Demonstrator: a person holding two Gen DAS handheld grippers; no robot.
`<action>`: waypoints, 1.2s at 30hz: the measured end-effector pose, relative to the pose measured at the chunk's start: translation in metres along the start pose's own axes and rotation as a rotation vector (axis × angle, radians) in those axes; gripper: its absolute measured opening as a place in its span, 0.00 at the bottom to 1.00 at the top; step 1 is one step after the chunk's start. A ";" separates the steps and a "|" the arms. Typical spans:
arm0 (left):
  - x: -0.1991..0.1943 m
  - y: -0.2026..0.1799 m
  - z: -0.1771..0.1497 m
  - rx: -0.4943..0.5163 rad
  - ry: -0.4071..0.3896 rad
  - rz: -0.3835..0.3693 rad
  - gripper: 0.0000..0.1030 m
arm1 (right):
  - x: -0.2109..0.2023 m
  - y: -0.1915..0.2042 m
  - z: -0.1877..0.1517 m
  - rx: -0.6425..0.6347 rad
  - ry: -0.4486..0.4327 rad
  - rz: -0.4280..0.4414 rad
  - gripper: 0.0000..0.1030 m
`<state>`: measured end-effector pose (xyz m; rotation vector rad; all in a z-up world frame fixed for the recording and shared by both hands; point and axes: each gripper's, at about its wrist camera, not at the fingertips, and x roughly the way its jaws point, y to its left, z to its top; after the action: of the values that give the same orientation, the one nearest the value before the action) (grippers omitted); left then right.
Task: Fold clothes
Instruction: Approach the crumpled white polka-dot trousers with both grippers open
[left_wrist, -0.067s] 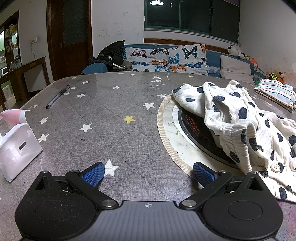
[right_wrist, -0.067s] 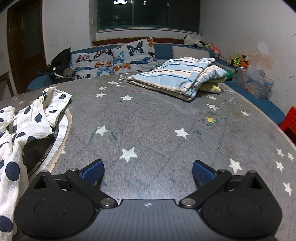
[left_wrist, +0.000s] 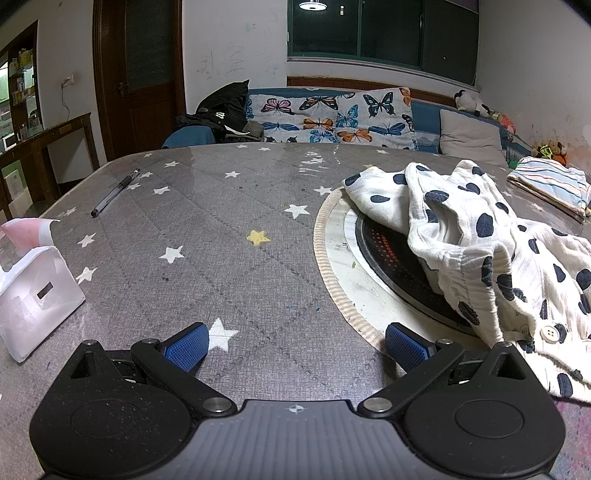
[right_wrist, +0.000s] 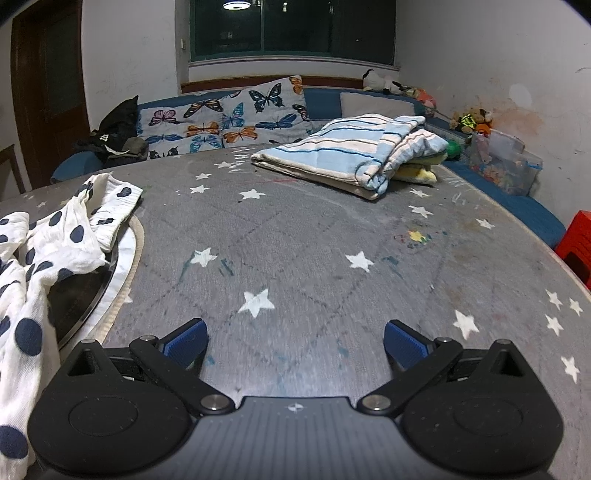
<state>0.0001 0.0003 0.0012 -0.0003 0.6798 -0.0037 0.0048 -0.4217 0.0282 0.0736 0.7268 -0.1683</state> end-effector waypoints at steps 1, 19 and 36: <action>0.000 0.000 0.000 0.000 0.001 0.001 1.00 | -0.004 0.001 -0.003 -0.004 -0.013 0.006 1.00; -0.045 -0.017 -0.013 -0.012 0.025 -0.008 1.00 | -0.077 0.044 -0.044 -0.178 -0.101 0.112 1.00; -0.091 -0.057 -0.027 0.012 0.019 -0.047 1.00 | -0.114 0.064 -0.069 -0.201 -0.117 0.238 1.00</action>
<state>-0.0873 -0.0565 0.0377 -0.0045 0.6985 -0.0534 -0.1132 -0.3354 0.0531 -0.0417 0.6095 0.1269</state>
